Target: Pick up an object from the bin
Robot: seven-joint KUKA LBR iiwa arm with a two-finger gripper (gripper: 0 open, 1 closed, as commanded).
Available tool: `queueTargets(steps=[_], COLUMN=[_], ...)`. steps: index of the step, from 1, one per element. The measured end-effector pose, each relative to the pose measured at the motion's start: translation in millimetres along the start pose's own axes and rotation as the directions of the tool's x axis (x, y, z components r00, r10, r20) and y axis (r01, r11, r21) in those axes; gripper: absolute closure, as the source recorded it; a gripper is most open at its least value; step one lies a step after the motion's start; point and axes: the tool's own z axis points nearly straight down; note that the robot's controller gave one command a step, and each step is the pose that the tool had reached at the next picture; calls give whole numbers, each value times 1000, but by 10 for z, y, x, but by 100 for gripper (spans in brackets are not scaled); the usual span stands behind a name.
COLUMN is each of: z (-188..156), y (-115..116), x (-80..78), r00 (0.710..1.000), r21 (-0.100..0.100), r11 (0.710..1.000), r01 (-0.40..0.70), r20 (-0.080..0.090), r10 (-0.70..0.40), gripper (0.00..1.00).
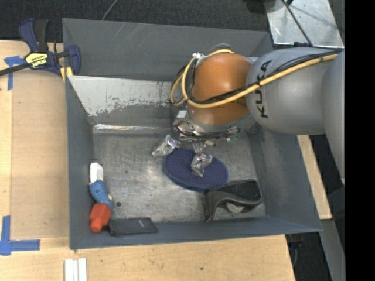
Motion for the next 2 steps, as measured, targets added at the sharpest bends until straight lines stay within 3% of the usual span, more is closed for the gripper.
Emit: queueTargets(steps=[1, 2], z=[-27, -1448], y=[-19, -107], x=[11, -57], r00=[1000, 1000], r21=[3, 12], r11=[1000, 1000], r01=[-2, 22], r20=[-1, 14], r10=[2, -23], gripper=[100, 100])
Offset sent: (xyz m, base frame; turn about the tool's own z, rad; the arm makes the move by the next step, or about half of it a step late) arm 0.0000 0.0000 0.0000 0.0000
